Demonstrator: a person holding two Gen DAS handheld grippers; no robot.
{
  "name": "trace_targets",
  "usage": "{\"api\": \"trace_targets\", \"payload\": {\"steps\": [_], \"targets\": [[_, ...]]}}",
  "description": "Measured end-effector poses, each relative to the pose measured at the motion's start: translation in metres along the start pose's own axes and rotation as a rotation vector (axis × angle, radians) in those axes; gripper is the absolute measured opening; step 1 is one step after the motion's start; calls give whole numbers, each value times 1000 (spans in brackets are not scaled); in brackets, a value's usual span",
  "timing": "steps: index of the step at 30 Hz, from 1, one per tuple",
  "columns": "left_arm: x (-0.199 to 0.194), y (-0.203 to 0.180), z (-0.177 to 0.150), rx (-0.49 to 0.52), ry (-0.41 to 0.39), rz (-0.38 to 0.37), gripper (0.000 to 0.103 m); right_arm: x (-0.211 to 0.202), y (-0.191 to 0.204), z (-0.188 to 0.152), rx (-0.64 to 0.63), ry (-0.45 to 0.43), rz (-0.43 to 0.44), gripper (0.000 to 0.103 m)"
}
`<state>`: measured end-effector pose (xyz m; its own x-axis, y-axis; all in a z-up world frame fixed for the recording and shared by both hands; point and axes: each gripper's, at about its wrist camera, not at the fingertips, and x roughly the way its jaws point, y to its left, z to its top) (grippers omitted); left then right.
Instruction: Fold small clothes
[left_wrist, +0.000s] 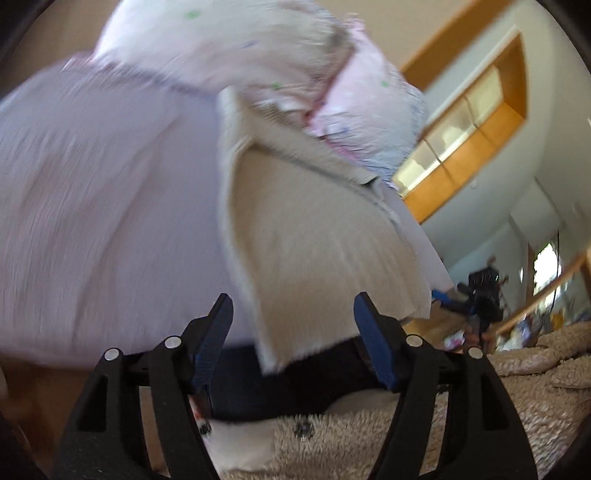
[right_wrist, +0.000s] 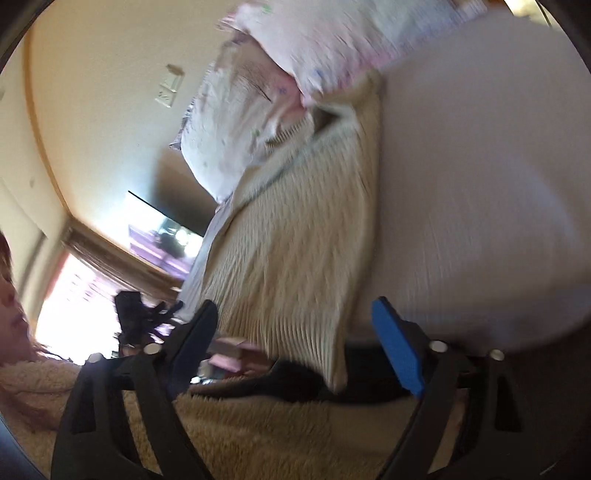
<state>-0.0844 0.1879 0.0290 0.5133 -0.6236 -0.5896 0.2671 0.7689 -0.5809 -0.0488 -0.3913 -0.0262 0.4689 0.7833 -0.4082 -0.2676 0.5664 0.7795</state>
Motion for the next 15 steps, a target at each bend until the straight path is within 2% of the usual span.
{"api": "trace_targets", "payload": {"steps": [2,7,10,11,12,13,14,15], "targets": [[5,9,-11,-66,20,-31,66,9,-10,-10,43,21,22,75],[30,9,-19,-128,57,-85,59,38,-18,-22,89,58,98,65],[43,9,-19,-162,77,-91,45,48,-17,-25,91,68,116,53],[47,13,-18,-195,73,-101,35,49,-17,-26,88,67,120,45],[49,15,-17,-212,72,-107,19,50,-16,-27,80,67,120,34],[53,18,-16,-246,75,-117,11,52,-14,-27,66,69,121,14],[53,19,-16,-264,79,-127,7,52,-11,-28,48,71,122,9],[53,19,-15,-274,79,-131,6,51,-7,-27,29,64,125,9]]}}
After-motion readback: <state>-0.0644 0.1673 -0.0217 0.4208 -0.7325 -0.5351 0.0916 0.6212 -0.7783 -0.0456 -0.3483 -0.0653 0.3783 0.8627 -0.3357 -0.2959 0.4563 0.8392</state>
